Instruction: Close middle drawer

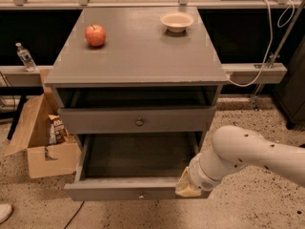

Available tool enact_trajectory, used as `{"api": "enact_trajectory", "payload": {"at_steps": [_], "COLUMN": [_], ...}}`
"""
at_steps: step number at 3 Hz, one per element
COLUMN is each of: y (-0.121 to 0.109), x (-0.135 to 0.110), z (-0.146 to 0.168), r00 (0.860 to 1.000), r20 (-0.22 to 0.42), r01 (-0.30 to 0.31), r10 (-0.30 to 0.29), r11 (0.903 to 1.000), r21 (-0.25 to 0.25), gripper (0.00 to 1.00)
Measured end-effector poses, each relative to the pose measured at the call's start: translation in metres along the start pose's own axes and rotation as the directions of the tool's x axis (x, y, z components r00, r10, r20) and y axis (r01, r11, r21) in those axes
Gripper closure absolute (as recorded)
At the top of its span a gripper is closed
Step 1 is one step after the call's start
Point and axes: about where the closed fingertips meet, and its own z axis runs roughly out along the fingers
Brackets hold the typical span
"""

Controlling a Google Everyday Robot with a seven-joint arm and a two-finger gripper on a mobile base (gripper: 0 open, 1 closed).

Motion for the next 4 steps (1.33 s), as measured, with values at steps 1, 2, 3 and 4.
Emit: {"api": "enact_trajectory", "payload": {"at_steps": [1, 2, 3, 4], "y": [-0.002, -0.006, -0.023, -0.041], "x": [0.012, 0.052, 0.101, 0.124], "z": [0.017, 0.059, 0.106, 0.129], "r00": [1.0, 0.999, 0.997, 0.997], "r20": [-0.013, -0.045, -0.069, -0.069], "r01": [-0.006, -0.012, -0.027, -0.033], "r10": [0.006, 0.011, 0.028, 0.036], "r11": [0.9999, 0.9998, 0.9995, 0.9985], "r21": [-0.015, -0.017, 0.017, 0.045], "gripper": [1.0, 1.0, 1.0, 1.0]}}
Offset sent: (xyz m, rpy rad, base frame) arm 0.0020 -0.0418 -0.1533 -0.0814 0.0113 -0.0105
